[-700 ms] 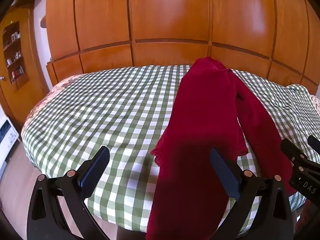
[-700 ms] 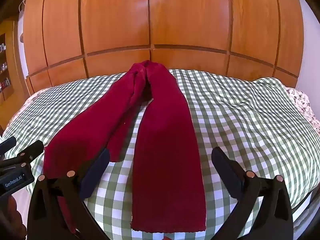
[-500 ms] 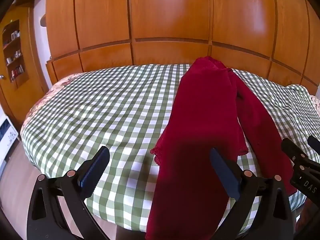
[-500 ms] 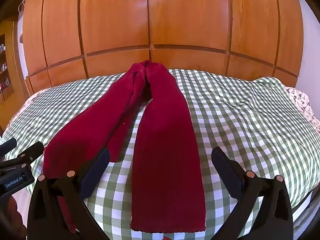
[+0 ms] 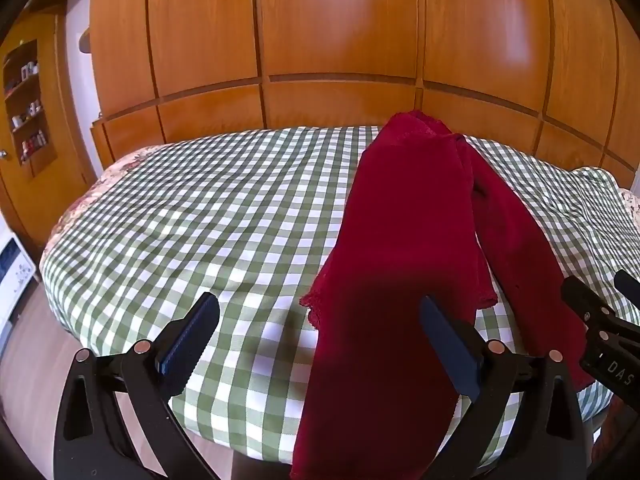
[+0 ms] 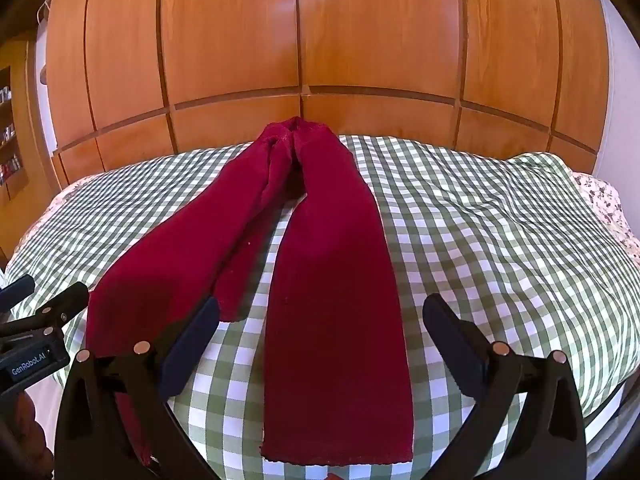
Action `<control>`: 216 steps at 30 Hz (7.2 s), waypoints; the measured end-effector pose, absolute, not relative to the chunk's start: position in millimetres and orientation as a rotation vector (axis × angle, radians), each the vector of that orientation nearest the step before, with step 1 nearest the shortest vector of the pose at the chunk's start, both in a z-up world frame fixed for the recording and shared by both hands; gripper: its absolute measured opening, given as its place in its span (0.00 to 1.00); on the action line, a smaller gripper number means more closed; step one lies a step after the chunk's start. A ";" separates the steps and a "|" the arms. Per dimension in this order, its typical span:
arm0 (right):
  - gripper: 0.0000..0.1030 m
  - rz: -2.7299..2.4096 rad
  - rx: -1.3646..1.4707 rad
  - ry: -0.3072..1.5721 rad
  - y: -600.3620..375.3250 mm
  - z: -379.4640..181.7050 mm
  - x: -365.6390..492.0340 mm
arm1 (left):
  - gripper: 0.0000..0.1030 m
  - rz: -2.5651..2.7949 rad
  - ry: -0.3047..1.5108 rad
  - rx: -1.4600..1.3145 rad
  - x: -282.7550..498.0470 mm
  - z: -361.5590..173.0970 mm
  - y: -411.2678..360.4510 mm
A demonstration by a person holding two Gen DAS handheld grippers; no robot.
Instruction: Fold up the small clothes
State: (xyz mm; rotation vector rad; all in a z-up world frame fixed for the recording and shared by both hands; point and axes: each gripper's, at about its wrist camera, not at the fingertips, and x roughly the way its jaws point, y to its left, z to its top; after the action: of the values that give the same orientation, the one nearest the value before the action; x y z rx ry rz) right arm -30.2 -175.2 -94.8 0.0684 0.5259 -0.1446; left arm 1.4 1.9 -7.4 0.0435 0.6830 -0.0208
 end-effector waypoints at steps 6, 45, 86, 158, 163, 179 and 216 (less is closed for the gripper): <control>0.98 -0.145 0.069 0.526 -176.7 -94.6 -30.1 | 0.96 -0.021 0.684 0.044 1.2 -8.4 1.2; 0.98 -0.138 0.039 0.518 -174.1 -94.7 -26.7 | 0.96 -0.036 0.730 0.044 6.7 -15.7 4.4; 0.07 -0.207 -0.133 0.712 -329.3 -125.4 30.6 | 0.96 -0.271 0.821 -0.134 34.4 -63.7 37.5; 0.98 -0.307 0.046 0.724 -305.0 -145.5 130.2 | 0.04 0.515 0.710 0.430 348.4 -10.0 229.6; 0.98 -0.306 0.051 0.728 -305.0 -146.5 130.9 | 0.62 0.546 0.797 0.297 346.1 -38.8 251.1; 0.98 -0.308 0.047 0.726 -306.1 -144.9 130.4 | 0.91 -0.055 0.618 -0.195 196.4 -5.8 220.5; 0.72 0.125 0.352 0.668 -240.3 -116.6 97.5 | 0.06 -0.013 0.823 -0.397 206.7 -93.6 189.1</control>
State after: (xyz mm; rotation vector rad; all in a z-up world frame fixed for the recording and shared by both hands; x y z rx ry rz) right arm 97.5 -240.3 -116.6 0.3515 0.6680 0.1253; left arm 206.7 189.1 -93.6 -0.3975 0.8231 -0.0125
